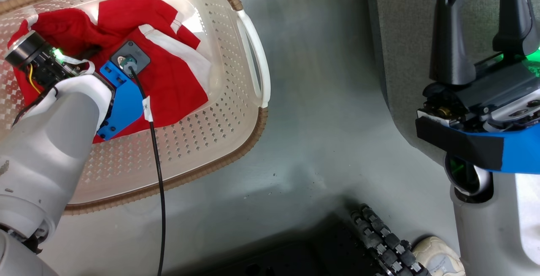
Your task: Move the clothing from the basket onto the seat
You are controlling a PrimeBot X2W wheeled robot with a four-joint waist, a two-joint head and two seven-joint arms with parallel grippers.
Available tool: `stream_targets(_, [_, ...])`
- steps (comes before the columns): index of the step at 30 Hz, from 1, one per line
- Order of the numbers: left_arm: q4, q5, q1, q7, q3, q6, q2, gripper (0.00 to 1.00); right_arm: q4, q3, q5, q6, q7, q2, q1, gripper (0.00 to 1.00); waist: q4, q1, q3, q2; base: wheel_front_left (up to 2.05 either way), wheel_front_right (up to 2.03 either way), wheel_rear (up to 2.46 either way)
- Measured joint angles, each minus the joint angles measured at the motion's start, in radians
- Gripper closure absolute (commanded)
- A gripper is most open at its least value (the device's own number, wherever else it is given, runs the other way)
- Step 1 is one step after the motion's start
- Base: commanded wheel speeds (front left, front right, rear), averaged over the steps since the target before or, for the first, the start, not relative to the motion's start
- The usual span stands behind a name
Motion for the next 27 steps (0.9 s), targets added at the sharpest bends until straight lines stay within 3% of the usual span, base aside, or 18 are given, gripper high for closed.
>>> stream_targets(3, [0.000, -0.005, -0.004, 0.005, 0.000, 0.000, -0.002, 0.00, -0.006, -0.002, 0.000, 0.000, 0.000, 0.000, 0.000, 0.00, -0.002, -0.0001, 0.004, 0.0000, 0.00, 0.00, 0.00])
stream_targets(5, [0.001, -0.007, -0.005, 0.015, -0.001, 0.001, -0.005, 0.99, -0.013, -0.004, 0.000, 0.000, 0.000, 0.000, 0.001, 0.00, -0.001, -0.0001, 0.005, 0.0000, 0.00, 0.00, 0.00])
stream_targets(15, [0.008, -0.018, 0.014, 0.011, -0.005, 0.001, -0.033, 1.00, -0.006, -0.012, 0.000, 0.000, 0.000, 0.000, 0.000, 0.00, 0.013, 0.0000, -0.026, 0.0000, 0.00, 0.00, 0.00])
stream_targets(27, [-0.002, -0.086, 0.089, -0.120, 0.010, 0.000, -0.115, 1.00, 0.064, -0.032, -0.024, 0.000, 0.000, 0.001, 0.019, 0.00, 0.060, 0.0001, -0.163, 0.0000, 0.00, 0.00, 0.00])
